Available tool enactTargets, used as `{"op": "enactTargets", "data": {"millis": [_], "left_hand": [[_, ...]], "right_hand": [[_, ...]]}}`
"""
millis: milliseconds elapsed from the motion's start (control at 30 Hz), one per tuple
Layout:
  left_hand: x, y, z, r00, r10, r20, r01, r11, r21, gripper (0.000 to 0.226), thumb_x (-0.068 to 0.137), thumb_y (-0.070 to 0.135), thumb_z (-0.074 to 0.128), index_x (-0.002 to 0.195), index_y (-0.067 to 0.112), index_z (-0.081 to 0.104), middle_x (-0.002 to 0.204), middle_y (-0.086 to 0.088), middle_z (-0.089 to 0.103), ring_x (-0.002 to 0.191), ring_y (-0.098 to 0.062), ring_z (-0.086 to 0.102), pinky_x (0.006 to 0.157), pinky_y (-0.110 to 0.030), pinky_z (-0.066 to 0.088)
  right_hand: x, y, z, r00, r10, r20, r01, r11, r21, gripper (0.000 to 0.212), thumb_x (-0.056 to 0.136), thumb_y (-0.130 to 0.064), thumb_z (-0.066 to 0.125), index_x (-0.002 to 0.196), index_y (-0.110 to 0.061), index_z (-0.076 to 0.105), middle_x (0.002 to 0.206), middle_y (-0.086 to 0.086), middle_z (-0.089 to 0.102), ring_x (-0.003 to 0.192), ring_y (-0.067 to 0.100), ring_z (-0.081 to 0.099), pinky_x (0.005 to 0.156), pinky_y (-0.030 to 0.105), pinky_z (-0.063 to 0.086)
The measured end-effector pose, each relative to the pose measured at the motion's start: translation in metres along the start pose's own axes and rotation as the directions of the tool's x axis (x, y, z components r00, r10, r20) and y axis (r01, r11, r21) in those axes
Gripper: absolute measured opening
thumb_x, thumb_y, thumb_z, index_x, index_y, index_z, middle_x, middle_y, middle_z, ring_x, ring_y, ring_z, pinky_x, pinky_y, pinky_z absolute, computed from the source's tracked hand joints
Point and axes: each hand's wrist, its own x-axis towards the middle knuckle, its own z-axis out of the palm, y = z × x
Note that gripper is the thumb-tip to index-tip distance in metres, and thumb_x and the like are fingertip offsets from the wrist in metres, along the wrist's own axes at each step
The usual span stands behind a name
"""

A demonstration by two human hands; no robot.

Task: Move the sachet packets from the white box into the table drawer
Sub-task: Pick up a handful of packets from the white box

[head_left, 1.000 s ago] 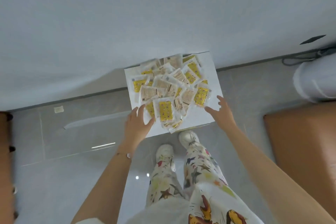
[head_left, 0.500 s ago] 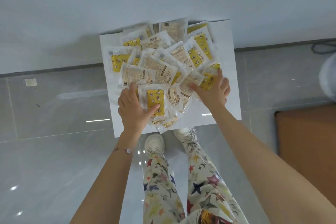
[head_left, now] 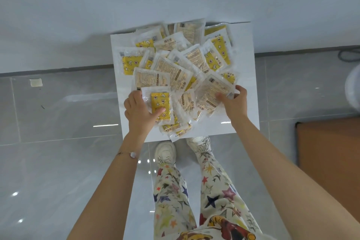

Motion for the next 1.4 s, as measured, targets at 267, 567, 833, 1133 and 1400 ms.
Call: {"op": "enactTargets", "data": {"millis": [267,567,833,1133,1400], "left_hand": [[-0.001,0.011,-0.006,0.961,-0.217,0.171,0.189,0.968,0.167,0.097,0.063,0.054,0.083,0.130,0.004,0.035,0.131,-0.016,0.038,0.124,-0.033,0.034,0.094,-0.046,0.042],[-0.027,-0.006,-0.008,0.967,-0.250,0.046,0.254,0.959,-0.124,0.066,0.072,0.030,0.082,0.110,-0.002,0.040,0.111,-0.018,0.049,0.108,-0.036,0.048,0.077,-0.036,0.039],[-0.035,-0.029,-0.008,0.908,-0.408,0.099,0.406,0.793,-0.454,0.073,0.070,0.017,0.085,0.122,0.007,0.035,0.119,-0.011,0.051,0.102,-0.024,0.055,0.075,-0.032,0.054],[-0.037,-0.024,-0.015,0.813,-0.445,0.376,0.579,0.551,-0.601,0.065,0.071,0.009,0.084,0.121,0.011,0.042,0.106,-0.002,0.060,0.094,-0.022,0.063,0.074,-0.037,0.056],[-0.060,-0.011,-0.043,0.849,-0.210,0.485,0.529,0.321,-0.786,0.035,0.083,0.003,0.070,0.115,0.016,0.063,0.110,-0.007,0.072,0.100,-0.026,0.070,0.080,-0.039,0.058]], "right_hand": [[-0.024,0.026,-0.005,0.988,0.013,-0.152,0.024,0.971,0.239,0.014,0.087,-0.021,0.067,0.090,-0.025,0.054,0.089,-0.009,0.062,0.079,0.011,0.059,0.064,0.020,0.046],[-0.028,0.031,-0.022,0.992,0.039,-0.119,-0.001,0.952,0.306,0.027,0.096,-0.015,0.054,0.117,-0.027,0.044,0.114,-0.007,0.060,0.113,0.022,0.060,0.096,0.046,0.051],[-0.028,0.026,-0.018,0.999,0.027,-0.039,-0.015,0.958,0.286,0.022,0.094,-0.009,0.055,0.111,-0.022,0.048,0.105,-0.006,0.062,0.102,0.018,0.063,0.081,0.034,0.055],[-0.050,0.024,-0.026,0.996,-0.036,-0.084,0.067,0.909,0.412,0.029,0.094,-0.012,0.057,0.104,-0.039,0.054,0.114,-0.006,0.064,0.110,0.018,0.062,0.091,0.042,0.054],[-0.073,-0.014,-0.031,0.976,-0.068,0.208,-0.032,0.896,0.443,0.028,0.095,-0.009,0.056,0.119,-0.023,0.051,0.114,0.003,0.064,0.102,0.022,0.066,0.072,0.037,0.060]]}}
